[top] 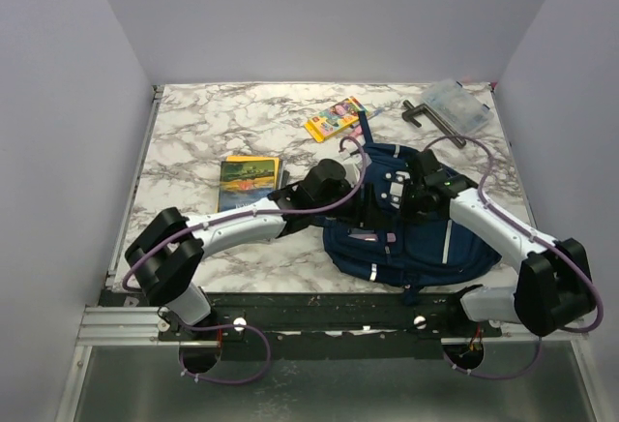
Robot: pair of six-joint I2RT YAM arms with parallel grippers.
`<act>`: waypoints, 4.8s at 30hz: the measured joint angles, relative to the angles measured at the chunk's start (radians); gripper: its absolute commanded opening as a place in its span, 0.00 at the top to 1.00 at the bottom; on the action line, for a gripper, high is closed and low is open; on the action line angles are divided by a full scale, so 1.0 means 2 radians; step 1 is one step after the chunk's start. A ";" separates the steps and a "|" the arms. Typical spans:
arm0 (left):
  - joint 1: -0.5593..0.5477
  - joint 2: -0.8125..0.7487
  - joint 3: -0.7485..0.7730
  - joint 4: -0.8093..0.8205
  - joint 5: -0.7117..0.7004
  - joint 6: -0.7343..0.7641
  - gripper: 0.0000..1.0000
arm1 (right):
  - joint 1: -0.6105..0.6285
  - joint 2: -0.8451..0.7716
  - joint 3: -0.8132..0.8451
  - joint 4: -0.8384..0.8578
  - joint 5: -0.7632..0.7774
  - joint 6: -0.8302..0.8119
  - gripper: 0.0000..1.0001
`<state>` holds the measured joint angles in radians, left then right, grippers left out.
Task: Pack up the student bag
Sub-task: Place the stationery in the student bag, then adjust the stationery in the student bag.
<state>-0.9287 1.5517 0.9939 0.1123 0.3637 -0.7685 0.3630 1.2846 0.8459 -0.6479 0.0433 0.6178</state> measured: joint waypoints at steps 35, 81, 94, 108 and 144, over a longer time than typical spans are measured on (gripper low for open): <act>-0.011 -0.003 -0.052 0.022 0.008 -0.025 0.62 | 0.117 0.107 0.026 0.000 0.149 0.028 0.99; 0.024 0.020 0.000 -0.082 -0.130 -0.003 0.28 | -0.039 -0.101 -0.115 0.055 -0.112 0.060 0.63; 0.052 0.048 -0.014 -0.089 -0.120 -0.017 0.59 | -0.043 -0.096 -0.164 0.167 -0.134 0.099 0.74; 0.053 0.051 -0.042 -0.055 -0.116 -0.035 0.68 | -0.044 -0.096 -0.238 0.362 -0.126 0.158 0.80; 0.051 0.035 -0.055 -0.050 -0.078 -0.044 0.67 | 0.061 -0.041 -0.067 0.030 0.022 0.043 1.00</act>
<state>-0.8257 1.6211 0.8837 0.0124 0.2085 -0.8566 0.4850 1.2022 0.7128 -0.5873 0.0868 0.7029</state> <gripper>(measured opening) 0.355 0.007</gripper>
